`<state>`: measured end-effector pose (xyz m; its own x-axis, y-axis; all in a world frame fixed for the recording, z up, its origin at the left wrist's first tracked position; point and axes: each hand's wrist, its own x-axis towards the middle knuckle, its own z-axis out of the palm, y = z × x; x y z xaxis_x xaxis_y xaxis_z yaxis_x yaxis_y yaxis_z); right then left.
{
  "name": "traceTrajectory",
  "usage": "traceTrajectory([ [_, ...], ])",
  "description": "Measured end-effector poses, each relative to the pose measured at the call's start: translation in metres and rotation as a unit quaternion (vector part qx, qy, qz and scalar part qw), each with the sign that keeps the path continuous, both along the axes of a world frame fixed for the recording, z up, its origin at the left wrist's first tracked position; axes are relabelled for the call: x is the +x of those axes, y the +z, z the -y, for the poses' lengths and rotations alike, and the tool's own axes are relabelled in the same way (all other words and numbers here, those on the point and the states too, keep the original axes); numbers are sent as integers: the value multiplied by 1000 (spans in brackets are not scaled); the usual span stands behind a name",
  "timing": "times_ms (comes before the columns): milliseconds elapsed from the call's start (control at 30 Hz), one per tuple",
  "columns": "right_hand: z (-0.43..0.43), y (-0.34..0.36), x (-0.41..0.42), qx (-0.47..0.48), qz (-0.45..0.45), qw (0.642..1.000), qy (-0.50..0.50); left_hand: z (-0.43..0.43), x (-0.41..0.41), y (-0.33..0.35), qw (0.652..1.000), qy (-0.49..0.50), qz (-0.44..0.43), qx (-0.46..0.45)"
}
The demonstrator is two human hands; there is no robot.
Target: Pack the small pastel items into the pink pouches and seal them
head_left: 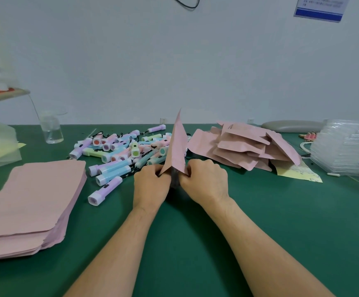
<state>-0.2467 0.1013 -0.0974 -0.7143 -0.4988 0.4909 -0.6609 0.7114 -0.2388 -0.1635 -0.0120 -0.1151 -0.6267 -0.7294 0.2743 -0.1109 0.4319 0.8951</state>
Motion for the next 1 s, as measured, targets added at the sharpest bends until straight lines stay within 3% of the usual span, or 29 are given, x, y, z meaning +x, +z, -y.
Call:
traceTrajectory([
  [167,0,2,0,-2,13,1000,-12,0,-3,-2,998,54,-31,-13],
  [400,6,1,8,-6,-52,999,-6,-6,-3,-1,995,11,-44,-93],
  [500,6,4,6,-13,-28,999,-16,-8,-3,1,989,31,-37,-140],
  [633,-4,10,0,-29,25,998,-52,-8,-2,3,985,108,-90,-102],
  [767,2,7,8,-59,9,998,-21,-20,-1,6,986,36,-45,-155],
  [1000,5,2,9,-54,59,997,16,-17,2,8,974,99,43,-201],
])
